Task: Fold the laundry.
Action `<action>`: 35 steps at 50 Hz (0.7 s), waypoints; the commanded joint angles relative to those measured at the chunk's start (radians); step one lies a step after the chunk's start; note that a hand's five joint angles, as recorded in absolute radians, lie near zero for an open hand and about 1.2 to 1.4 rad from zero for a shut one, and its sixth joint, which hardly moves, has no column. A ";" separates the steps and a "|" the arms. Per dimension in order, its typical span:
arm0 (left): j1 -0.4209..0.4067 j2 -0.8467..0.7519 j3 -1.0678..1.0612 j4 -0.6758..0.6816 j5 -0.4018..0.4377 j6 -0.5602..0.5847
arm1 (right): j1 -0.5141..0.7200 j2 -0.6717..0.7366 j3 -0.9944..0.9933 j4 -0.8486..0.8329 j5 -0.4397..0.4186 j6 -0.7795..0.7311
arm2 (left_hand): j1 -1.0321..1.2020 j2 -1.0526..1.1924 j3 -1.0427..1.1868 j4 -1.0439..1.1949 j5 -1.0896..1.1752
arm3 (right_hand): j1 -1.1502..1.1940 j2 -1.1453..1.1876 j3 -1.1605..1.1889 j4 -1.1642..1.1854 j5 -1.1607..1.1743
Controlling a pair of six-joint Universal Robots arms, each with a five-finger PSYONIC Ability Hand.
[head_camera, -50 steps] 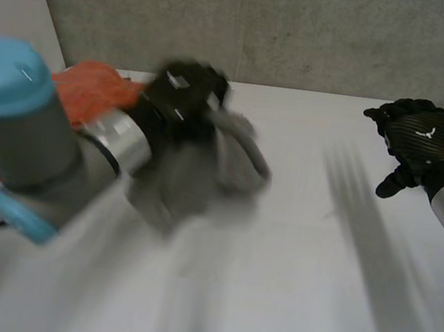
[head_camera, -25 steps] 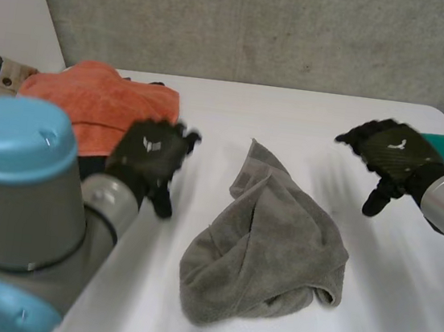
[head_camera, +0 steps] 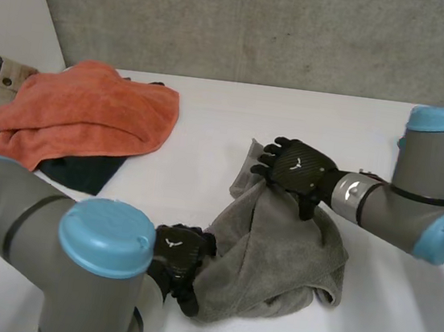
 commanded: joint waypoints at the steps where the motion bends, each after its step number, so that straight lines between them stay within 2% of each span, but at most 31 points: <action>1: -0.019 -0.093 0.072 -0.002 -0.013 0.011 | 0.029 0.145 -0.143 0.001 0.006 0.005 | 0.381 0.392 0.400 0.396 0.395 | 0.026 0.042 0.038 0.041 0.035; 3: -0.020 -0.107 0.084 -0.004 -0.015 0.013 | 0.034 0.166 -0.166 0.001 0.009 0.005 | 0.513 0.524 0.532 0.528 0.527 | 0.155 0.171 0.167 0.170 0.164; 4: -0.022 -0.113 0.092 -0.002 -0.015 0.019 | 0.034 0.183 -0.189 0.001 0.009 0.005 | 0.676 0.688 0.695 0.691 0.691 | 0.429 0.445 0.441 0.444 0.438; 7: -0.019 -0.112 0.104 0.005 -0.018 0.031 | 0.035 0.199 -0.220 0.001 0.006 0.008 | 0.921 0.933 0.940 0.936 0.936 | 0.806 0.822 0.818 0.821 0.815; 8: -0.016 -0.112 0.123 0.013 -0.030 0.048 | 0.035 0.208 -0.229 0.001 0.006 0.008 | 0.959 0.971 0.978 0.974 0.974 | 1.165 1.181 1.177 1.180 1.174; 11: -0.004 -0.115 0.170 0.022 -0.061 0.094 | 0.040 0.220 -0.243 -0.004 0.006 0.010 | 0.959 0.971 0.978 0.974 0.974 | 1.171 1.186 1.182 1.186 1.180; 15: 0.038 -0.122 0.284 0.056 -0.111 0.241 | 0.042 0.223 -0.304 -0.062 0.029 0.033 | 0.959 0.971 0.978 0.974 0.974 | 1.171 1.186 1.182 1.186 1.180; 19: 0.104 -0.126 0.420 0.158 -0.125 0.420 | 0.043 0.190 -0.375 -0.221 0.161 0.164 | 0.959 0.971 0.978 0.974 0.974 | 1.171 1.186 1.182 1.186 1.180; 20: 0.128 -0.119 0.474 0.239 -0.124 0.503 | 0.042 0.147 -0.380 -0.311 0.242 0.244 | 0.959 0.971 0.978 0.974 0.974 | 1.171 1.186 1.182 1.186 1.180; 22: 0.147 -0.112 0.509 0.321 -0.124 0.571 | 0.039 0.057 -0.365 -0.437 0.345 0.348 | 0.959 0.971 0.978 0.974 0.974 | 1.171 1.186 1.182 1.186 1.180; 24: 0.165 -0.107 0.540 0.474 -0.122 0.681 | 0.037 0.000 -0.335 -0.503 0.388 0.405 | 0.959 0.971 0.978 0.974 0.974 | 1.171 1.186 1.182 1.186 1.180; 27: 0.162 -0.087 0.537 0.661 -0.112 0.797 | 0.029 -0.097 -0.251 -0.571 0.390 0.465 | 0.959 0.971 0.978 0.974 0.974 | 1.171 1.186 1.182 1.186 1.180; 29: 0.161 -0.070 0.529 0.732 -0.102 0.836 | 0.026 -0.143 -0.210 -0.571 0.376 0.468 | 0.959 0.971 0.978 0.974 0.974 | 1.171 1.186 1.182 1.186 1.180; 31: 0.153 -0.058 0.496 0.769 -0.096 0.852 | 0.026 -0.200 -0.147 -0.563 0.356 0.468 | 0.959 0.971 0.978 0.974 0.974 | 1.171 1.186 1.182 1.186 1.180; 35: 0.142 -0.058 0.399 0.762 -0.081 0.852 | 0.026 -0.251 -0.020 -0.507 0.341 0.465 | 0.959 0.971 0.978 0.974 0.974 | 1.171 1.186 1.182 1.186 1.180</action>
